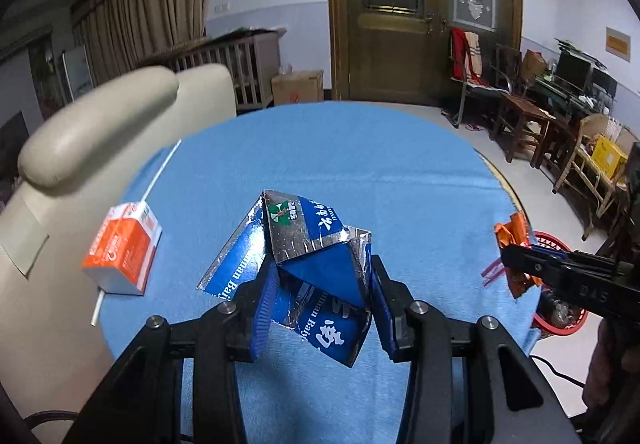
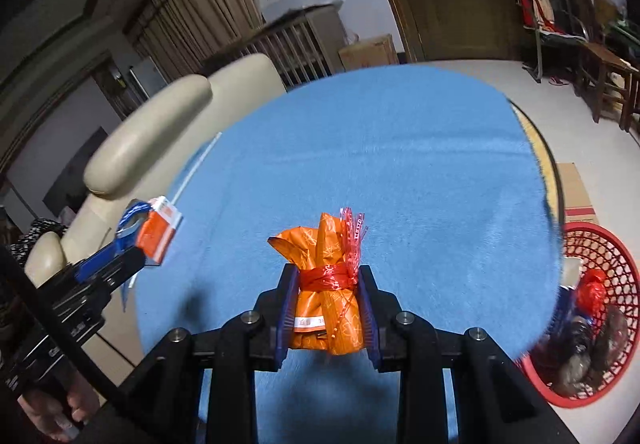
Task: Collect trash
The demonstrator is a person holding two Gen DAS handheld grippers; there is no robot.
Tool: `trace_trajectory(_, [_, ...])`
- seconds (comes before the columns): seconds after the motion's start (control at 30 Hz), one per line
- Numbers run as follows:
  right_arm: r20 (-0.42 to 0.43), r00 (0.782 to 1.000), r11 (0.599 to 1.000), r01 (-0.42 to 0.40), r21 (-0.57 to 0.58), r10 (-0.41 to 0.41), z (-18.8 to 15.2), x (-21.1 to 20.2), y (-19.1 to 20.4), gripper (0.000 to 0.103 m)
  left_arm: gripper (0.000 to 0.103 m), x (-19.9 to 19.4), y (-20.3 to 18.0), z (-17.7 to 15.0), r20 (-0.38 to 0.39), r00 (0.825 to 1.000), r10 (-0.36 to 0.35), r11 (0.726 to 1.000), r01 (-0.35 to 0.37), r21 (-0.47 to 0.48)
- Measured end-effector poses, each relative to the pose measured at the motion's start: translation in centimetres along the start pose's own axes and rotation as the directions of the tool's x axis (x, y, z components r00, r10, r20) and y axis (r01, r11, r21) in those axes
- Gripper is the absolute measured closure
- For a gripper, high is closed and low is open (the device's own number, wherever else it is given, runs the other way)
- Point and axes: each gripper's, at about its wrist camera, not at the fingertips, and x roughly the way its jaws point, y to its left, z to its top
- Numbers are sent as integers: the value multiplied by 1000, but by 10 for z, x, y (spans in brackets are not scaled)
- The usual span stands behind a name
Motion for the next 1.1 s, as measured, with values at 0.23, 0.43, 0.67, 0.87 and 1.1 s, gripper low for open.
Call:
trace_trajectory(0.23, [76,997,1000,-8,-19,9,-21,-57,-3,72,58,-31,-27,2,46,999,-10,998,7,58])
trace_trajectory(0.43, [104,994,1000,-14,-14,16,-33,-76,-7,72,58,-42,-47,0,64,998,-21,994,14,108])
trace_trajectory(0.67, [110,994,1000,-26,9,25,-34,-74,-13,72,58,-41,-57,-1,64,998,-10,989,1,147])
trace_trajectory(0.87, [113,993,999,-37,19,35,-36,-74,-19,72,58,-41,-65,-2,55,998,-9,984,-1,175])
trace_trajectory(1.1, [119,992,999,-38,35,33,-38,-76,-25,72,58,-40,-72,-3,48,999,-8,981,-2,196])
